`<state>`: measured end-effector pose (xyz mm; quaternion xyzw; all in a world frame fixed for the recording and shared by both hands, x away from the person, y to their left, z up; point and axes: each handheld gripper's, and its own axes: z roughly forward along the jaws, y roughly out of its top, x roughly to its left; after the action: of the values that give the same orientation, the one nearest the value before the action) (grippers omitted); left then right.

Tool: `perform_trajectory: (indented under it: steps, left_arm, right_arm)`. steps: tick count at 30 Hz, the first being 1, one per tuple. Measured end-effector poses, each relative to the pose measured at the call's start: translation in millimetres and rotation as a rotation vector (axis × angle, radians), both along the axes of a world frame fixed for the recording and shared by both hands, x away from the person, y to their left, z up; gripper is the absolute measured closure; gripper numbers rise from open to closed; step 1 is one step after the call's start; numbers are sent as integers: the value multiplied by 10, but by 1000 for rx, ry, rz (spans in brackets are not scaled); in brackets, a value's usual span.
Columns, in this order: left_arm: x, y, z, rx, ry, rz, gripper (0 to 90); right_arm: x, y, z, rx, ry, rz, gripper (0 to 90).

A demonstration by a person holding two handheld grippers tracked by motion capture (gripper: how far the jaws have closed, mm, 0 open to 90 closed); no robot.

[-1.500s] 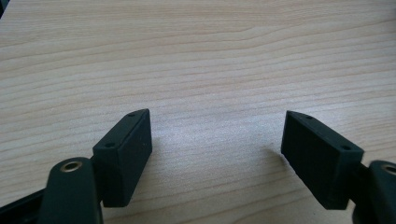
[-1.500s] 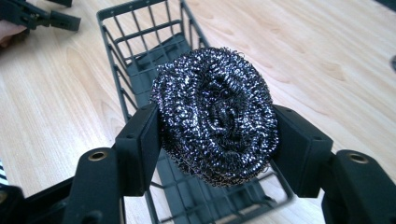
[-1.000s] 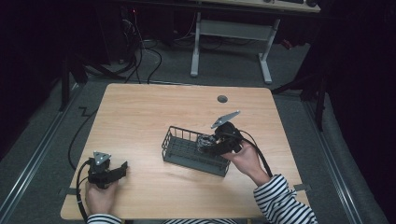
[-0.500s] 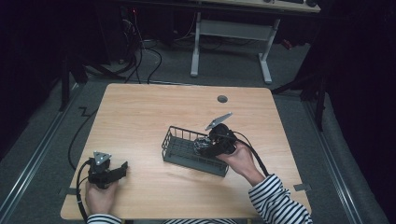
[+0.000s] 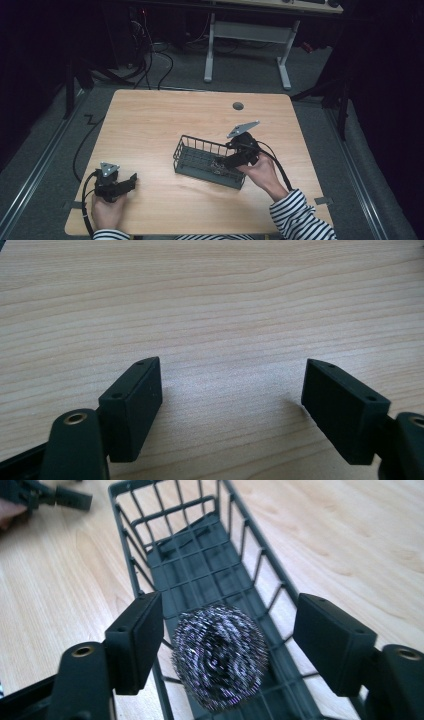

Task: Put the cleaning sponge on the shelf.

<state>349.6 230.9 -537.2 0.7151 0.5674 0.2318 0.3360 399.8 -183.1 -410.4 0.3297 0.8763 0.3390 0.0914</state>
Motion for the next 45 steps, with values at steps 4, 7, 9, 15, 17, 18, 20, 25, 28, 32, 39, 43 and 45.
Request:
perform_trajectory:
  steps: [4,7,9,15,17,18,20,25,28,32,39,43,45]
  left_arm:
    - [0,-5,0,4,1,0,248]
    - [0,-5,0,5,1,0,249]
    - [0,-6,-1,5,0,1,249]
    - [0,-5,0,5,0,1,248]
    - [0,-7,0,8,1,0,248]
    - [0,-8,-1,9,0,0,249]
    - [0,-10,-1,9,-1,1,249]
    - [0,-9,-1,9,0,0,249]
    - [0,-9,-1,9,0,0,248]
    - [0,-9,-1,9,0,-1,248]
    - [0,-10,-1,9,0,-1,248]
    - [0,-10,-1,9,-1,-1,249]
    - [0,-10,-1,9,0,-1,248]
  right_arm:
    - [-45,-213,45,12,-24,-37,302]
    - [-76,-295,87,21,-38,-53,309]
    - [-109,-373,120,29,-48,-67,315]
    - [-175,-630,121,74,-55,-121,333]
    - [-190,-737,108,73,-56,-146,338]
    - [-204,-775,109,86,-59,-156,344]
    - [-226,-847,100,106,-59,-171,346]
    - [-262,-961,80,105,-60,-193,347]
    - [-306,-1074,64,126,-64,-221,350]
    - [-344,-1201,15,140,-63,-255,352]
    - [-426,-1416,-85,175,-62,-314,354]
    - [-461,-1483,-138,180,-63,-336,355]
    - [-490,-1542,-205,189,-60,-350,358]
